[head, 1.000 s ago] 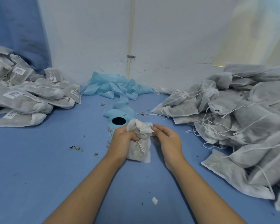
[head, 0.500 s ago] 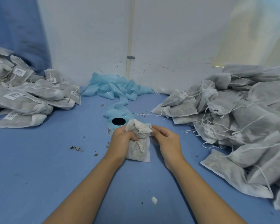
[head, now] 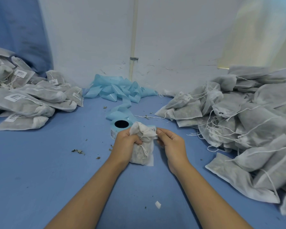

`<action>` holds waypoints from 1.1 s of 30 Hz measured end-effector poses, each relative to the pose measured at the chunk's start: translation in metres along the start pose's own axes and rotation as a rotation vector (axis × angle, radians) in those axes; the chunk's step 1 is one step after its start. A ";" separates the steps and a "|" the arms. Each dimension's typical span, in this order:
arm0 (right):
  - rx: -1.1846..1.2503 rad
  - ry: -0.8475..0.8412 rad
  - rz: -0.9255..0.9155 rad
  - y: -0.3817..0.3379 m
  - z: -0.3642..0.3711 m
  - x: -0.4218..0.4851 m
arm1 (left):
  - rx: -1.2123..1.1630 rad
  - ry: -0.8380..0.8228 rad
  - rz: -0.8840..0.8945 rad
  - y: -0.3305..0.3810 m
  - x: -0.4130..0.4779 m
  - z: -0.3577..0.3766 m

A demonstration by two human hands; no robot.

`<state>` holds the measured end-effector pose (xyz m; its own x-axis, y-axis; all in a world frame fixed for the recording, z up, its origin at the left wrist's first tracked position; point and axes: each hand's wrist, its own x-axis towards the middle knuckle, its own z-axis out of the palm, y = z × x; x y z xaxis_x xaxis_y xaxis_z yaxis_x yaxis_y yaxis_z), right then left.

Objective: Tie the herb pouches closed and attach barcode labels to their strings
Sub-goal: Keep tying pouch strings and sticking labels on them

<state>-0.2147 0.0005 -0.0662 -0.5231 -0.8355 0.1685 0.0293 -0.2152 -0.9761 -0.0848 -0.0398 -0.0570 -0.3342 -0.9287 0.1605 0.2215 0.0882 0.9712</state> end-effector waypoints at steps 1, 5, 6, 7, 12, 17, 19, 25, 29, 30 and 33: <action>0.003 0.006 0.002 0.000 -0.001 0.001 | 0.004 0.004 -0.001 0.000 0.000 0.000; 0.067 0.048 0.029 0.002 -0.002 0.003 | 0.027 0.014 -0.008 0.000 0.000 -0.001; 0.071 0.051 0.032 0.002 -0.002 0.003 | 0.030 0.011 -0.011 0.000 0.000 -0.002; 0.062 0.058 0.031 0.002 -0.002 0.003 | 0.031 0.008 -0.012 -0.001 0.000 -0.002; -0.158 0.318 -0.073 0.008 0.000 0.003 | 0.058 -0.005 -0.017 -0.003 0.001 -0.002; -0.117 0.462 -0.178 0.003 -0.002 -0.001 | 0.062 0.044 -0.025 -0.006 0.003 -0.003; -0.103 0.465 -0.209 0.000 -0.001 -0.003 | 0.074 0.065 -0.015 -0.006 0.004 -0.003; -0.245 0.273 -0.410 -0.004 0.010 -0.015 | 0.066 0.100 0.079 -0.004 0.002 0.001; -0.394 0.132 -0.561 0.000 0.015 -0.020 | 0.061 0.176 0.112 -0.001 0.003 -0.001; -0.420 0.100 -0.598 0.000 0.015 -0.020 | 0.037 0.197 0.123 0.000 0.003 -0.002; -0.486 0.042 -0.685 0.002 0.017 -0.020 | -0.036 0.218 0.126 0.003 0.004 -0.003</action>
<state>-0.1894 0.0082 -0.0690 -0.3230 -0.5781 0.7493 -0.6716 -0.4178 -0.6119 -0.0826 -0.0444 -0.0537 -0.0972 -0.9672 0.2345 0.2828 0.1991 0.9383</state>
